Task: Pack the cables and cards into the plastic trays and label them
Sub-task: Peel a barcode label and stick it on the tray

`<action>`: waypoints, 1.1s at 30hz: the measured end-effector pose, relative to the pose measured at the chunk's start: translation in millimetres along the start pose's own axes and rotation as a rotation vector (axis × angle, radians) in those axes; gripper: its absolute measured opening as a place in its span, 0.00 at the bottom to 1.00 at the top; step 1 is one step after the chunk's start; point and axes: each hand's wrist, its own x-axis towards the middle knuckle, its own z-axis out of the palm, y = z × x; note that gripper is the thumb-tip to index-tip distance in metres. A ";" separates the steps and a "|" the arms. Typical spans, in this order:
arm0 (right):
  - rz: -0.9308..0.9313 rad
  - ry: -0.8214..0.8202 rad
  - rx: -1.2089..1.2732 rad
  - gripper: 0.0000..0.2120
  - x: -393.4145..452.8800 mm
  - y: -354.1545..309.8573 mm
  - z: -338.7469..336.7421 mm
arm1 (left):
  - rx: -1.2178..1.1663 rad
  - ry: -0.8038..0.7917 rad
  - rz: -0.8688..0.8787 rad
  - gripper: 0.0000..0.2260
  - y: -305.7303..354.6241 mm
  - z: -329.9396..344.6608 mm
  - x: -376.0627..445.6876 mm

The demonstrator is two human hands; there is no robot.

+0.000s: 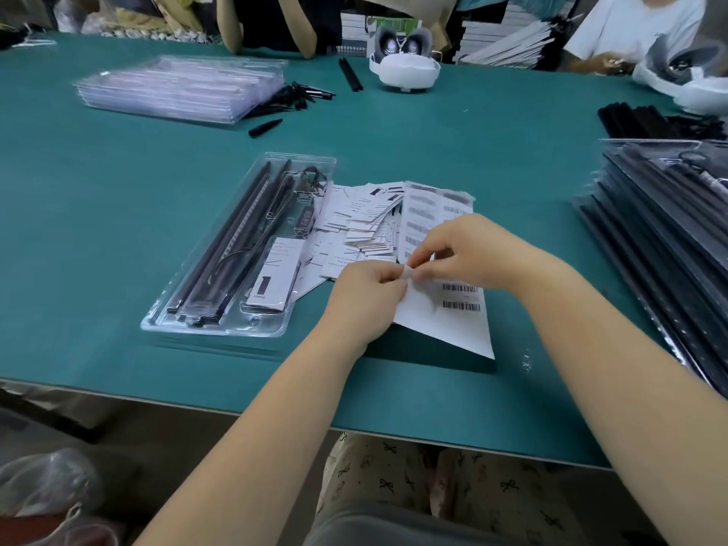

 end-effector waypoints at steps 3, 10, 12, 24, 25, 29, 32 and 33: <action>0.014 0.013 0.019 0.02 1.5 1.0 0.4 | 0.039 0.004 0.010 0.14 0.7 0.4 -1.3; 0.048 -0.065 0.182 0.07 0.5 6.3 -7.7 | 0.049 -0.016 0.040 0.06 -2.2 3.0 -1.2; 0.068 -0.068 0.224 0.07 -0.3 9.7 -5.9 | 0.044 -0.012 0.043 0.06 -0.5 3.1 -1.7; 0.464 0.474 1.352 0.06 1.1 25.9 14.7 | -0.052 0.022 -0.032 0.11 3.4 1.9 -1.8; 0.504 0.556 1.421 0.07 0.1 26.7 12.7 | -0.064 0.048 -0.042 0.11 5.5 3.0 -1.8; 0.473 0.875 1.205 0.09 -5.3 21.8 6.1 | 0.111 0.079 0.081 0.18 12.7 11.4 0.0; 0.143 1.041 0.697 0.07 -14.8 6.4 8.7 | 0.378 0.238 0.318 0.10 21.7 11.1 -1.3; -0.014 1.079 0.499 0.07 -17.9 1.3 11.3 | 0.285 0.266 0.337 0.09 24.8 8.8 -0.5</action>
